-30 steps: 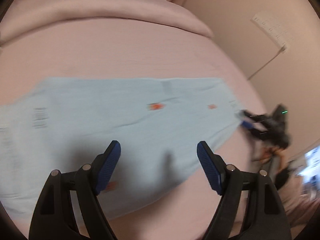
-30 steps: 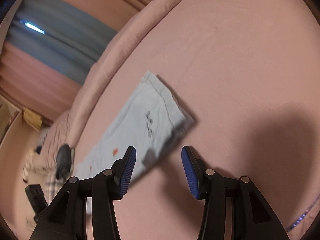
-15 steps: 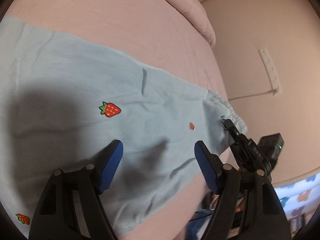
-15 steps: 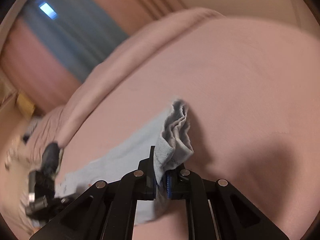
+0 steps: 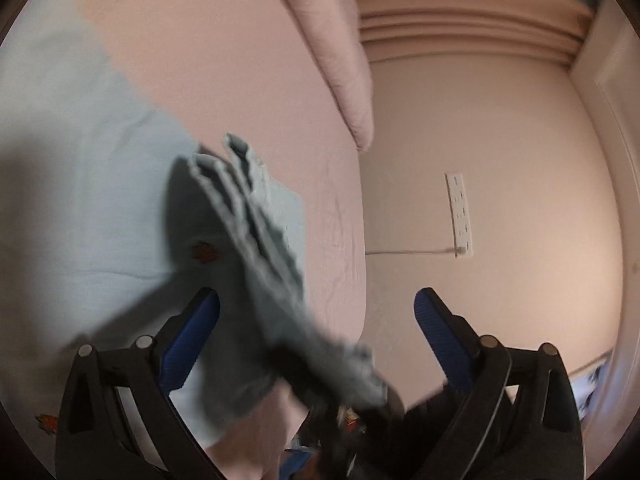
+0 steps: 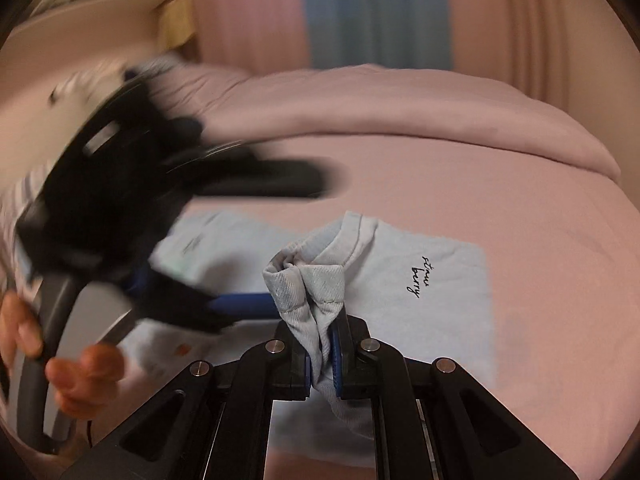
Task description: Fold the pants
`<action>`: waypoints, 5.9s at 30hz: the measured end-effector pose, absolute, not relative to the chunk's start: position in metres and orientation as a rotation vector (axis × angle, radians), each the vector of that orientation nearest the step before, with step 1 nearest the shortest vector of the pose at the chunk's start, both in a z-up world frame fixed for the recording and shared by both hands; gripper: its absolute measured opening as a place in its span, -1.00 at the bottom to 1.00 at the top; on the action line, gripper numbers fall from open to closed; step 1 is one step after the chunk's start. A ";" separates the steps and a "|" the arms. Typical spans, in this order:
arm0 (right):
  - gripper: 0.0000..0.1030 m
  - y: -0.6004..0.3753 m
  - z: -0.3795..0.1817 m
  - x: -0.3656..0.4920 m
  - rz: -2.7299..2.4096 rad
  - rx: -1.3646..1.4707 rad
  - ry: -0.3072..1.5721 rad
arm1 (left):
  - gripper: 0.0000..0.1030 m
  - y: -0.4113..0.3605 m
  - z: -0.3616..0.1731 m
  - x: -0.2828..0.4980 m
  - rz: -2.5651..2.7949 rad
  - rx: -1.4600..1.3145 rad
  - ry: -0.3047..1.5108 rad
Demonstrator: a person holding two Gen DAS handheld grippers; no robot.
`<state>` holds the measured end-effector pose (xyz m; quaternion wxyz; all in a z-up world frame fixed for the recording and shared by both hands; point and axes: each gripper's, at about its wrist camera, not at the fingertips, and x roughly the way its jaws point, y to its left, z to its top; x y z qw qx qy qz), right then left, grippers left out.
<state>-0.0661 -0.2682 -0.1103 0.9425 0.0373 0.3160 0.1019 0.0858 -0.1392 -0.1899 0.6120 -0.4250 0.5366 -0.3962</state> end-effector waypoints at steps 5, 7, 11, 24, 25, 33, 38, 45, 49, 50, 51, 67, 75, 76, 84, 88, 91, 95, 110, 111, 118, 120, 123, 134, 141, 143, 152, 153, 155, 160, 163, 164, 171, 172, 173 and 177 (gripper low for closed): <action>-0.81 -0.223 -0.113 -0.070 0.260 -0.057 0.644 | -0.64 -0.117 -0.191 0.094 -0.873 -0.950 1.229; -0.81 -0.211 -0.108 -0.073 0.260 -0.100 0.622 | -0.81 -0.103 -0.182 0.095 -0.855 -0.910 1.198; -0.81 -0.186 -0.100 -0.067 0.318 -0.113 0.591 | -0.81 -0.071 -0.161 0.090 -0.805 -0.825 1.121; 0.03 -0.148 -0.114 -0.050 0.577 -0.047 0.707 | -0.36 -0.002 -0.153 0.086 -0.505 -0.564 1.082; 0.03 -0.161 -0.107 -0.054 0.591 -0.008 0.697 | -0.30 -0.001 -0.145 0.083 -0.501 -0.539 1.058; -0.52 -0.290 -0.090 -0.058 0.298 0.106 0.739 | -0.24 -0.057 -0.116 0.054 -0.712 -0.444 0.997; -0.59 -0.294 -0.132 -0.065 0.255 0.021 0.879 | -0.24 -0.091 -0.161 0.048 -0.672 -0.362 1.113; -0.59 -0.282 -0.131 -0.053 0.271 -0.032 0.940 | -0.55 -0.051 -0.179 0.035 -0.631 -0.410 1.128; -0.59 -0.256 -0.105 -0.030 0.412 0.016 0.874 | -0.55 -0.050 -0.180 0.032 -0.628 -0.433 1.122; -0.59 -0.243 -0.102 -0.018 0.455 0.015 0.871 | -0.55 -0.053 -0.181 0.033 -0.626 -0.443 1.117; -0.59 -0.227 -0.102 -0.004 0.501 0.008 0.877 | -0.55 -0.053 -0.179 0.029 -0.629 -0.444 1.115; -0.59 -0.191 -0.099 0.033 0.534 -0.014 0.886 | -0.12 -0.028 -0.158 0.008 -0.606 -0.419 1.060; -0.59 -0.226 -0.099 -0.038 0.380 -0.071 0.858 | 0.17 0.052 -0.149 -0.026 -0.420 -0.548 0.976; -0.59 -0.229 -0.103 -0.043 0.360 -0.078 0.863 | 0.18 0.063 -0.151 -0.030 -0.385 -0.577 0.976; -0.59 -0.227 -0.138 -0.045 0.324 -0.076 0.925 | 0.21 0.115 -0.175 -0.035 -0.224 -0.842 0.963; -0.59 -0.208 -0.117 -0.044 0.365 -0.092 0.859 | 0.31 0.136 -0.184 -0.028 -0.172 -1.012 0.899; -0.59 -0.192 -0.109 -0.042 0.421 -0.082 0.824 | 0.32 0.140 -0.185 -0.014 -0.125 -1.095 0.862; -0.59 -0.174 -0.107 -0.036 0.445 -0.080 0.815 | 0.33 0.150 -0.179 -0.001 -0.097 -1.127 0.836; -0.59 -0.135 -0.116 0.032 0.501 -0.015 0.889 | -0.61 0.144 -0.149 0.011 -0.129 -0.965 0.792; -0.59 -0.130 -0.120 0.040 0.495 -0.009 0.902 | -0.61 0.140 -0.141 0.011 -0.145 -0.921 0.777; -0.61 -0.105 -0.141 0.072 0.502 -0.042 1.010 | -0.62 0.123 -0.107 0.012 -0.233 -0.754 0.717; -0.61 -0.110 -0.133 0.064 0.504 -0.032 1.015 | -0.62 0.120 -0.102 0.011 -0.250 -0.733 0.712; -0.61 -0.117 -0.120 0.028 0.533 -0.030 0.977 | -0.62 0.116 -0.098 0.012 -0.264 -0.705 0.709; -0.60 -0.155 -0.122 -0.019 0.635 0.165 0.936 | -0.70 0.057 -0.063 0.008 -0.392 -0.491 0.695; -0.12 -0.249 -0.135 -0.030 0.534 0.534 0.903 | -0.70 0.002 -0.061 0.011 -0.484 -0.359 0.729; -0.12 -0.270 -0.146 -0.033 0.528 0.653 0.905 | -0.70 -0.016 -0.065 0.009 -0.514 -0.309 0.750; 0.40 -0.338 -0.200 -0.047 0.705 1.424 0.693 | -0.68 -0.098 -0.105 0.001 -0.623 -0.027 0.883; 0.40 -0.340 -0.202 -0.048 0.708 1.453 0.689 | -0.65 -0.104 -0.111 -0.001 -0.625 0.005 0.893; 0.42 -0.340 -0.204 -0.047 0.693 1.472 0.706 | -0.58 -0.110 -0.117 -0.001 -0.636 0.040 0.912; 0.54 -0.337 -0.200 -0.048 0.685 1.439 0.761 | 0.60 -0.110 -0.121 -0.006 -0.663 0.031 0.938; 0.58 -0.337 -0.199 -0.045 0.675 1.436 0.780 | 0.60 -0.101 -0.121 -0.011 -0.664 -0.018 0.956; 0.58 -0.339 -0.199 -0.043 0.674 1.437 0.783 | 0.60 -0.096 -0.121 -0.011 -0.660 -0.042 0.960; 0.43 -0.326 -0.177 -0.030 0.566 1.170 0.922 | 0.60 -0.060 -0.113 -0.018 -0.539 -0.133 0.942; 0.31 -0.323 -0.175 -0.029 0.543 1.111 0.944 | 0.60 -0.055 -0.113 -0.019 -0.509 -0.138 0.943; 0.20 -0.319 -0.172 -0.028 0.520 1.048 0.964 | 0.60 -0.051 -0.112 -0.020 -0.482 -0.140 0.945; -0.10 -0.307 -0.171 -0.027 0.464 0.883 1.013 | 0.60 -0.039 -0.116 -0.022 -0.366 -0.144 0.961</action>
